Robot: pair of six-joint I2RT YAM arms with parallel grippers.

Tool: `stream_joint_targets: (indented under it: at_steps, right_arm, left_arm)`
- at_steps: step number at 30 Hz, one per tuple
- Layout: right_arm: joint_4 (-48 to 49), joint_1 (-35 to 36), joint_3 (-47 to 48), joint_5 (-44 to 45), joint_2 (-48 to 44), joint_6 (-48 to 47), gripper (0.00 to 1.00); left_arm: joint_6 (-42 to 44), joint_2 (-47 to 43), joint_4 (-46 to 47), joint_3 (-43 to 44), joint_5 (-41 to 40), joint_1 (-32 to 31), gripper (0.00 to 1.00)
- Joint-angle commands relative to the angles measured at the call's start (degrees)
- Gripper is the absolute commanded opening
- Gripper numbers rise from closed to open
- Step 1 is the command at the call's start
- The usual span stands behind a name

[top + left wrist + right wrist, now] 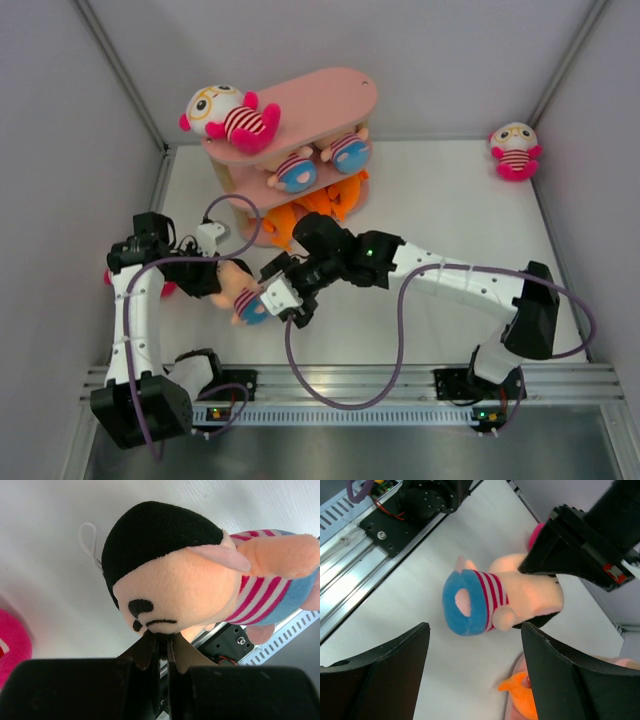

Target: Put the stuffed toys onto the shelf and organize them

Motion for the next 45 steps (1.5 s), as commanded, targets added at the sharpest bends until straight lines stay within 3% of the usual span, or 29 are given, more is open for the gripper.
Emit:
stream_joint_targets:
  at_steps: [1, 6, 18, 27, 32, 35, 36, 39, 40, 41, 45]
  right_arm:
    - [-2.67, 4.31, -1.02, 3.59, -0.47, -6.29, 0.75]
    - [7.35, 7.13, -4.37, 8.00, 0.32, -4.18, 0.76]
    - [8.77, 8.80, -1.91, 18.89, 9.46, -8.75, 0.76]
    - [20.80, 9.06, -3.58, 24.60, 12.80, -8.39, 0.71]
    - [26.25, 9.06, -7.09, 30.05, 13.77, -13.75, 0.71]
    - [26.44, 8.62, -6.66, 30.15, 14.21, -13.76, 0.55]
    - [26.53, 8.62, -6.40, 30.23, 14.21, -13.41, 0.36]
    - [23.90, 8.71, -4.82, 28.31, 13.95, -10.95, 0.14]
    - [21.71, 8.71, -4.20, 27.08, 13.51, -8.77, 0.00]
    - [20.65, 8.71, -3.15, 26.46, 12.99, -7.44, 0.00]
    - [15.91, 8.18, -3.32, 24.70, 9.12, -3.22, 0.00]
  left_arm:
    - [-1.22, 0.50, -1.08, 1.27, 2.25, -0.38, 0.00]
    - [-1.93, -0.11, -1.08, 1.18, 2.07, -0.82, 0.00]
    - [-1.66, -0.99, -1.96, 0.83, 1.81, -1.00, 0.00]
    - [-0.52, -0.46, -3.19, 0.65, 3.39, -1.08, 0.00]
    - [0.80, -0.64, -4.42, 1.27, 3.66, -1.08, 0.00]
    - [1.76, -0.29, -5.03, 1.44, 3.83, -1.08, 0.00]
    - [2.03, -0.20, -5.03, 1.36, 3.92, -1.08, 0.00]
    - [1.68, 0.32, -4.95, 1.36, 3.83, -1.08, 0.00]
    - [1.50, 0.68, -4.95, 1.62, 3.48, -1.08, 0.01]
    - [0.98, 0.94, -4.95, 1.79, 2.78, -1.08, 0.19]
    - [-8.49, 1.12, -5.30, 6.52, -5.11, -1.08, 0.59]
